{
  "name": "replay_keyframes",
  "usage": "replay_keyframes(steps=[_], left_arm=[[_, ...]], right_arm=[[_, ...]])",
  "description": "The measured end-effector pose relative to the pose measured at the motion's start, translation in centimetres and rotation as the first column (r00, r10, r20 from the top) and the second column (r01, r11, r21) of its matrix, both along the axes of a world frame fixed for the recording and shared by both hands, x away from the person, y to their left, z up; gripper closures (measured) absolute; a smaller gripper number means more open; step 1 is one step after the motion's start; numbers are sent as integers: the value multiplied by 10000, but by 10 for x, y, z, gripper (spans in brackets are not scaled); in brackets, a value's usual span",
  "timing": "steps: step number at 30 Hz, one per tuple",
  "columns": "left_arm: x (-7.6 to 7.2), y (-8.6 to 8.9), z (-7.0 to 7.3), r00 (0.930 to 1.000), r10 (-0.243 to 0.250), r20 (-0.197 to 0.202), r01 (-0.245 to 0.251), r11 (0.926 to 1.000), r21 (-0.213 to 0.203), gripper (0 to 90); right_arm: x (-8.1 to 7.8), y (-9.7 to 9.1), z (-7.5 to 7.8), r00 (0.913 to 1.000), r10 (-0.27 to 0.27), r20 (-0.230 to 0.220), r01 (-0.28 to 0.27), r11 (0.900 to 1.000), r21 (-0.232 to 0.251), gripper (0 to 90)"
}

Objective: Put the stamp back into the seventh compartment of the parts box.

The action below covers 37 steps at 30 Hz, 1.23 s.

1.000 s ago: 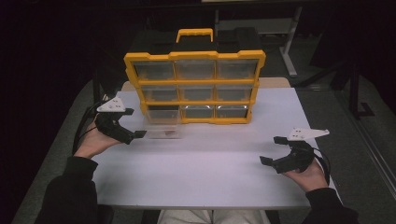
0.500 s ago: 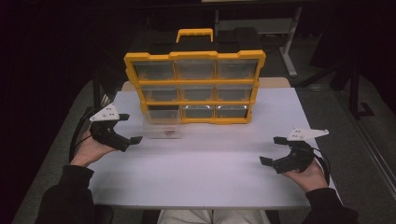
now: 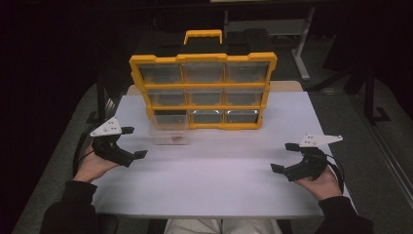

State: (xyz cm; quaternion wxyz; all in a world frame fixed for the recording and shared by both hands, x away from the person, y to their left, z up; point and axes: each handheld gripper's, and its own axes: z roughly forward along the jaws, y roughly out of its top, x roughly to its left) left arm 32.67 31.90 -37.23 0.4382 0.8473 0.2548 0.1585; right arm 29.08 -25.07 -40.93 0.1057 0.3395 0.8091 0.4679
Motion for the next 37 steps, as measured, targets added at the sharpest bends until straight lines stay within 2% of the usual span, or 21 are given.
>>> replay_keyframes(steps=[8, 11, 22, 25, 28, 33, 37], left_arm=[[-6, 6, -8, 9997, 231, -51, -233, 9991, -351, 0], [-8, 11, -16, 9989, 470, 5, -469, 9981, -403, 1], [-14, 25, -28, 9961, 881, 4, -876, 9912, -992, 0], [-15, 31, -35, 9944, 1048, -139, -1057, 9858, -1302, 0], [-17, 33, -40, 9934, 1138, -174, -1151, 9834, -1399, 0], [-20, 39, -48, 9902, 1350, -361, -1396, 9666, -2148, 0], [-20, 39, -50, 9901, 1372, -306, -1406, 9662, -2160, 0]], right_arm=[[0, 0, 0, 10000, -3, 3, 3, 10000, -3, 0], [0, 0, 0, 10000, -7, 9, 7, 10000, -6, 0], [0, 0, 0, 10000, 0, 22, 0, 10000, -19, 0], [-1, 0, 0, 10000, 12, 21, -12, 10000, -18, 0], [-1, 0, 0, 10000, 1, 22, -1, 10000, -1, 0], [-1, 0, 0, 10000, -3, 50, 3, 10000, 33, 0], [-1, 0, 0, 10000, -13, 34, 13, 10000, 47, 0]])
